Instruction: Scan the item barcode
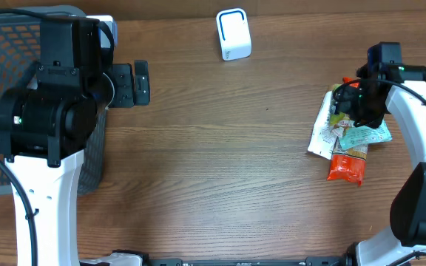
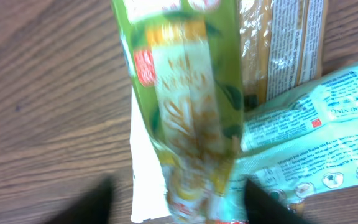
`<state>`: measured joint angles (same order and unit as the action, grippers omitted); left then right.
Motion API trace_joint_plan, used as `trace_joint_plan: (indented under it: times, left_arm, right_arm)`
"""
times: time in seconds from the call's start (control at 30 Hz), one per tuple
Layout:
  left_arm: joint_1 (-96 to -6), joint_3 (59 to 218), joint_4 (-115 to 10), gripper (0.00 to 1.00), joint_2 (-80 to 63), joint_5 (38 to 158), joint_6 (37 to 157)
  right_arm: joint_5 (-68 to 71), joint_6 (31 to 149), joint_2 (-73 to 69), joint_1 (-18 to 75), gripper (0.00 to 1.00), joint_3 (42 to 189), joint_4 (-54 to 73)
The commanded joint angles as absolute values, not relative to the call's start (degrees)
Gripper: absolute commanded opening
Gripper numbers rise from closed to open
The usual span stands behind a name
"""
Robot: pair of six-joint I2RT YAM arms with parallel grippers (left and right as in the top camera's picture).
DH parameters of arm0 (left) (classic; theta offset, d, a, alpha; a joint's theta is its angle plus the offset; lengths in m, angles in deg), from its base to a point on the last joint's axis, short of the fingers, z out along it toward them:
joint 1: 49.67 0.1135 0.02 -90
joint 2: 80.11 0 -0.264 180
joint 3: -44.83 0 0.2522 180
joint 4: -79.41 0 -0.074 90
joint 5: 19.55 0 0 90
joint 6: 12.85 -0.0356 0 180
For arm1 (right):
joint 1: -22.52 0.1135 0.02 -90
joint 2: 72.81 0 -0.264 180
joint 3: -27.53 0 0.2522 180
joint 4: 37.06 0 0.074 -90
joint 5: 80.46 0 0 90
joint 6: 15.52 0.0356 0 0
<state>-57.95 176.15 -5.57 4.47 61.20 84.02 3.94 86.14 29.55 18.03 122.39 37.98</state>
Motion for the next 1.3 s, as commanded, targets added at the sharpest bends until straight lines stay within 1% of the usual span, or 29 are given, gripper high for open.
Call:
trace_joint_plan:
  times: [0.0,0.13,0.23,0.33,0.43,0.47,0.73,0.9,1.27]
  left_arm:
    - [-58.34,176.35,-5.62,1.0,4.64,61.04,83.54]
    - [-58.34,176.35,-5.62,1.0,4.64,61.07,83.54]
    - [-58.34,176.35,-5.62,1.0,4.64,61.07,83.54]
    - [-58.34,176.35,-5.62,1.0,4.64,61.04,83.54]
    - [-58.34,176.35,-5.62,1.0,4.64,61.07,83.54]
    - [-58.34,176.35,-5.62,1.0,4.64,61.07,83.54]
    - [-58.34,176.35,-5.62,1.0,4.66,61.04,83.54]
    - [-58.34,176.35,-5.62,1.0,4.64,61.07,83.54]
    - [-58.34,176.35,-5.62,1.0,4.64,61.04,83.54]
  right_arm:
    - [-0.19,86.54,25.03,18.31,1.0,123.4,38.09]
    - [-5.09,86.43,19.02,18.38,1.0,125.39,38.81]
    - [-13.07,84.51,11.94,19.03,1.0,126.76,39.38]
    - [-16.59,84.55,4.05,20.01,1.0,127.55,39.9]
    - [-17.39,85.03,-3.93,20.78,1.0,127.77,39.77]
    - [-17.52,84.96,-8.83,20.87,1.0,127.77,39.84]
    - [-17.22,84.68,-24.13,20.87,1.0,127.77,43.01]
    - [-14.66,84.51,-28.0,20.87,1.0,127.77,45.37]
    - [-11.93,84.05,-28.06,20.87,1.0,127.53,45.28]
